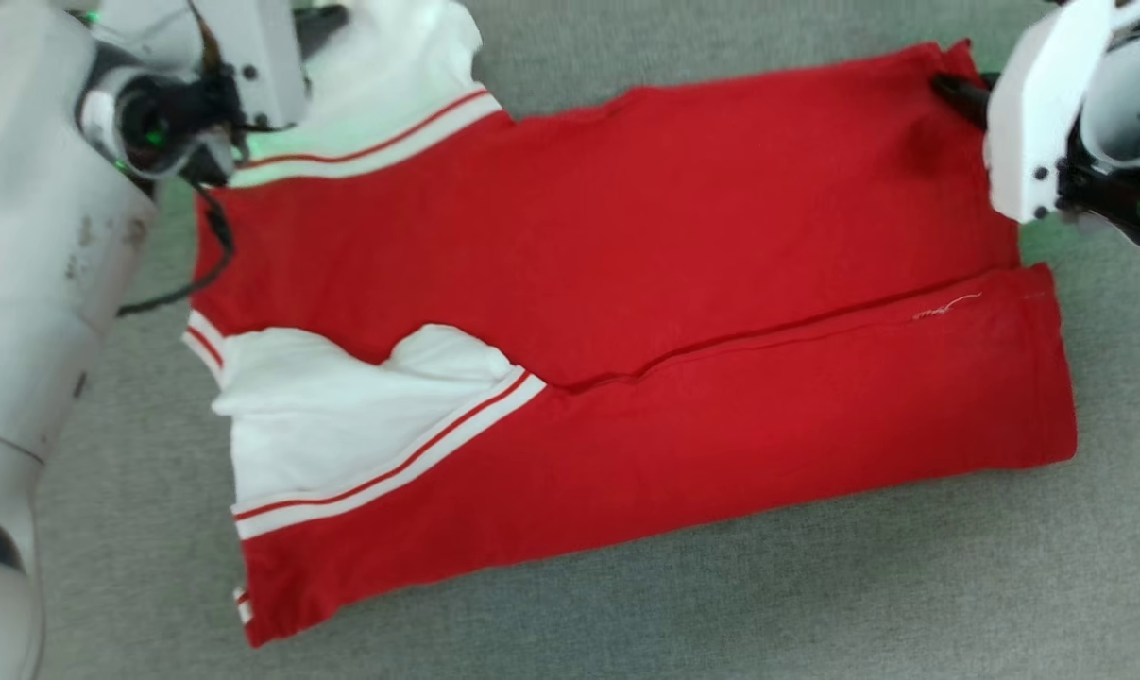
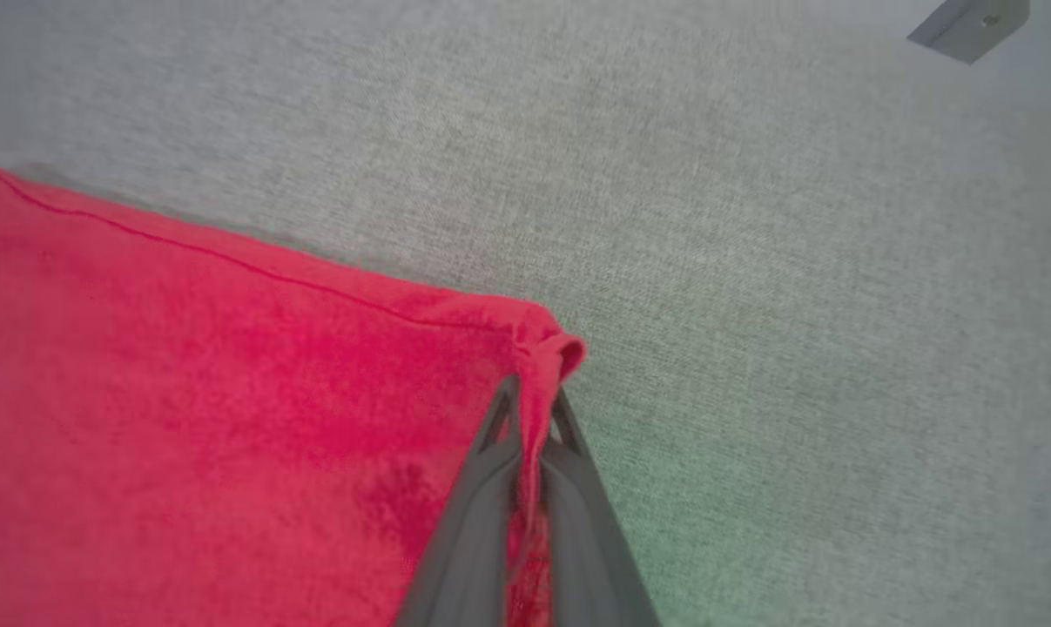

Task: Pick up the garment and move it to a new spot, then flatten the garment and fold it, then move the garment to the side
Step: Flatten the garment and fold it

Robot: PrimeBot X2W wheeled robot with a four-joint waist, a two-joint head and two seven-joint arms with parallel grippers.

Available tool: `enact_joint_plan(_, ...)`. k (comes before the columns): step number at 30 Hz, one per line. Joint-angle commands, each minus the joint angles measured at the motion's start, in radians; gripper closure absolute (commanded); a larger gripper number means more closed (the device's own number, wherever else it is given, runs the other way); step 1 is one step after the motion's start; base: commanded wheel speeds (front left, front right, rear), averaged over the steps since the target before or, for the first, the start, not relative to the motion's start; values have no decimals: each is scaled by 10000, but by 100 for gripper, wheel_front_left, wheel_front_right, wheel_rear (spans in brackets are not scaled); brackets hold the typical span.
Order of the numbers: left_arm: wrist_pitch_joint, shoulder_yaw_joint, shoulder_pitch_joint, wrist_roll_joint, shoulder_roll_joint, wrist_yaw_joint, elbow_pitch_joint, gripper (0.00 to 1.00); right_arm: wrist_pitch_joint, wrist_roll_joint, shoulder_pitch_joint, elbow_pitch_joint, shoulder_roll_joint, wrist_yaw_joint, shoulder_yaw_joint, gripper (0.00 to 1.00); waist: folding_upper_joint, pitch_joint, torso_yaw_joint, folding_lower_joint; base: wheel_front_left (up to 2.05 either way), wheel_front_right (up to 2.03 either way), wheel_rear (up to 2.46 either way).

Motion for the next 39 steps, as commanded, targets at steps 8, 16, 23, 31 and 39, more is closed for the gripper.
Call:
enact_joint_plan(8, -859, -228, 1614, -1000, 1214, -37, -3113, 100, -730, 631, 1054, -1539, -1448, -14, 697, 100, 0, -2003, 884, 0, 0, 0, 0)
enact_joint_plan(16, -1994, -396, 4281, -1771, 3253, -37, -7107, 100, -1170, 1162, 2934, -3436, -3196, -14, 903, 100, 0, -2549, 1310, 0, 0, 0, 0)
enact_joint_plan(23, -3483, -422, 6821, -2279, 4547, 107, -9450, 100, -1869, 1370, 4828, -4546, -4404, -14, 184, 100, 0, -2549, 1593, 0, 0, 0, 0)
enact_joint_plan(31, -4587, -652, 8566, -2670, 4921, 180, -10348, 100, -2685, 1215, 6578, -5157, -4645, -14, -1032, 100, 0, -2371, 1760, 0, 0, 0, 0)
enact_joint_plan(39, -4577, -1141, 8802, -2327, 4250, 212, -9362, 100, -2863, 295, 7494, -4663, -4051, -14, -1833, 100, 0, -2152, 1770, 0, 0, 0, 0)
